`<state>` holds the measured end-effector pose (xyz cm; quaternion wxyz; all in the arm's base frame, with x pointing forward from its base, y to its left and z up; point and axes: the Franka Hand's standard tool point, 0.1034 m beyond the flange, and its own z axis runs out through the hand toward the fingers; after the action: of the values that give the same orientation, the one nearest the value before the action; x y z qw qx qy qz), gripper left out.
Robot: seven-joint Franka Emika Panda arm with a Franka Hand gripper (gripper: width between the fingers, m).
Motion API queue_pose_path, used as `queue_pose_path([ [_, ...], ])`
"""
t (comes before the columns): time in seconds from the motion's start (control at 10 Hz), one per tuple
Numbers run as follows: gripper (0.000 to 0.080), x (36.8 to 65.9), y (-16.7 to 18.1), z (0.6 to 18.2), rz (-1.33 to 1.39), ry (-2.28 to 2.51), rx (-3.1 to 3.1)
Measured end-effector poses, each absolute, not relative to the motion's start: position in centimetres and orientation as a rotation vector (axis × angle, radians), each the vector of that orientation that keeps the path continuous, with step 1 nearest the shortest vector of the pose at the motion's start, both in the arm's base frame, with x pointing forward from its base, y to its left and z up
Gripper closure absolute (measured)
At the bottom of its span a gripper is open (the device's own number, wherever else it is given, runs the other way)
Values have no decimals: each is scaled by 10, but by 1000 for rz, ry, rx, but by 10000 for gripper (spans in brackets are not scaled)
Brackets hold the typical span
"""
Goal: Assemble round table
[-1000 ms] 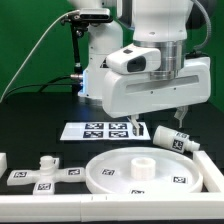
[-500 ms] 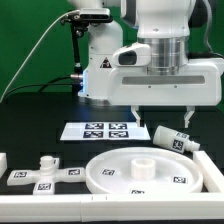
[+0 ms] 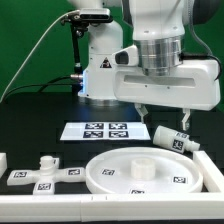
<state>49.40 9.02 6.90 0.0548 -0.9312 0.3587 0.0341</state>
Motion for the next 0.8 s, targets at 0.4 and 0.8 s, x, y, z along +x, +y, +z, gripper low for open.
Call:
queue_pose_path([
  [0.4,151,457,88,60,167,1670,-2452],
  [0.8,151,453,91,57,201,1875,-2299],
])
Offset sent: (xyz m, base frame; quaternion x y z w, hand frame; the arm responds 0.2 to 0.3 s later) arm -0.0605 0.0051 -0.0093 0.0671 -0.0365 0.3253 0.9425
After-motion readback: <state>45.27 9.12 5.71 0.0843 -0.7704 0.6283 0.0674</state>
